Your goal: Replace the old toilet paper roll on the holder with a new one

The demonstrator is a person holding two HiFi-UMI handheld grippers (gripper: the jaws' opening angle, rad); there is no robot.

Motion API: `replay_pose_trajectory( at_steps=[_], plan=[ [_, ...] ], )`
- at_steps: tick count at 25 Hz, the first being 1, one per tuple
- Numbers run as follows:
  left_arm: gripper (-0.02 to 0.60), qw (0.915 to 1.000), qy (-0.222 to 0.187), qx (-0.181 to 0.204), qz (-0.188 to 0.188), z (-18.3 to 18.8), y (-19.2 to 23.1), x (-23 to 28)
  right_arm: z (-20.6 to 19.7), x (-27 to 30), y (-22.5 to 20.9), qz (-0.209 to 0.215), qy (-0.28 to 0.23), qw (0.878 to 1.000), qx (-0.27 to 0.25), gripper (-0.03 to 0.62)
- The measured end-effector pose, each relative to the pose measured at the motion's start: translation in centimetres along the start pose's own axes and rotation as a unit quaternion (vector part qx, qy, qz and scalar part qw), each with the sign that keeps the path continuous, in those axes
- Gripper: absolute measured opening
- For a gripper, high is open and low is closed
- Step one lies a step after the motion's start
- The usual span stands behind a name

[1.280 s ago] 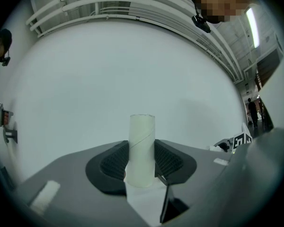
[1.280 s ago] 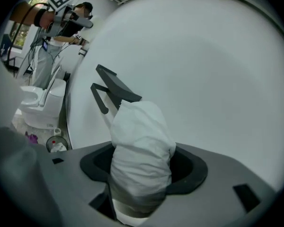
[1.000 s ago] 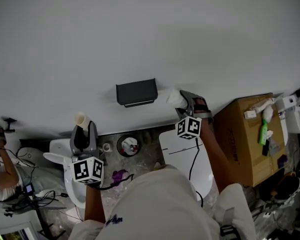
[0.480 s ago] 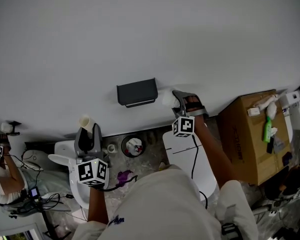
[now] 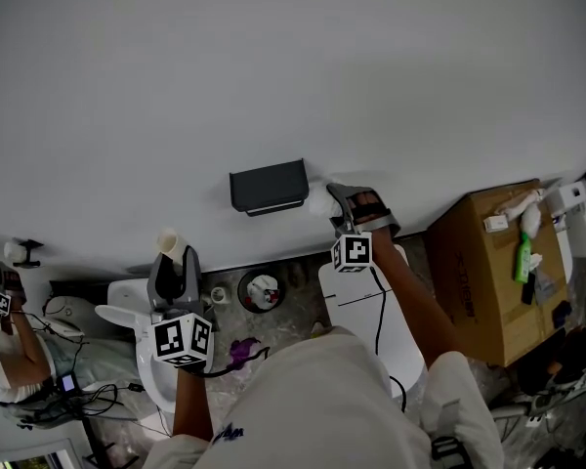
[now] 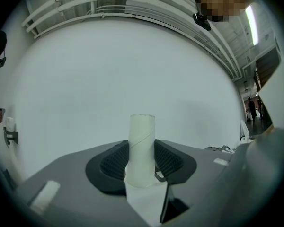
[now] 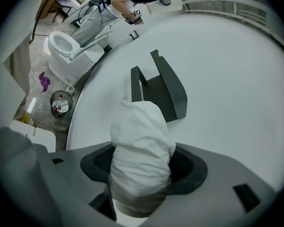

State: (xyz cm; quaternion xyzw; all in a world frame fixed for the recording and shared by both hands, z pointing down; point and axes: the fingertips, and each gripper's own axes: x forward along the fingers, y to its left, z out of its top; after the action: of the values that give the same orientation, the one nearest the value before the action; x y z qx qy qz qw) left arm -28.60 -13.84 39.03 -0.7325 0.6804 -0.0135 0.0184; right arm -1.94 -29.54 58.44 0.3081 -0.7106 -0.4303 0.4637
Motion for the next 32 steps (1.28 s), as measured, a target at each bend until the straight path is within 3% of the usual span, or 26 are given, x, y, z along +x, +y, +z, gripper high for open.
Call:
replay_pose_trajectory(
  at_steps=[5, 13, 32],
  plan=[
    [0.175, 1.0, 0.003, -0.003, 0.003, -0.5, 0.6, 0.7, 2.3, 1.4, 0.3, 0.003, -0.022, 1.0, -0.009, 0.296],
    [0.175, 0.9999, 0.01, -0.008, -0.001, -1.1, 0.8, 1.2, 6.2, 2.3, 1.7, -0.007, -0.033, 0.996, -0.077, 0.293],
    [0.175, 0.9994, 0.013, -0.019, -0.025, -2.1, -0.2, 2.9, 8.4, 3.8, 2.2, -0.025, -0.042, 0.997, -0.06, 0.291]
  ],
)
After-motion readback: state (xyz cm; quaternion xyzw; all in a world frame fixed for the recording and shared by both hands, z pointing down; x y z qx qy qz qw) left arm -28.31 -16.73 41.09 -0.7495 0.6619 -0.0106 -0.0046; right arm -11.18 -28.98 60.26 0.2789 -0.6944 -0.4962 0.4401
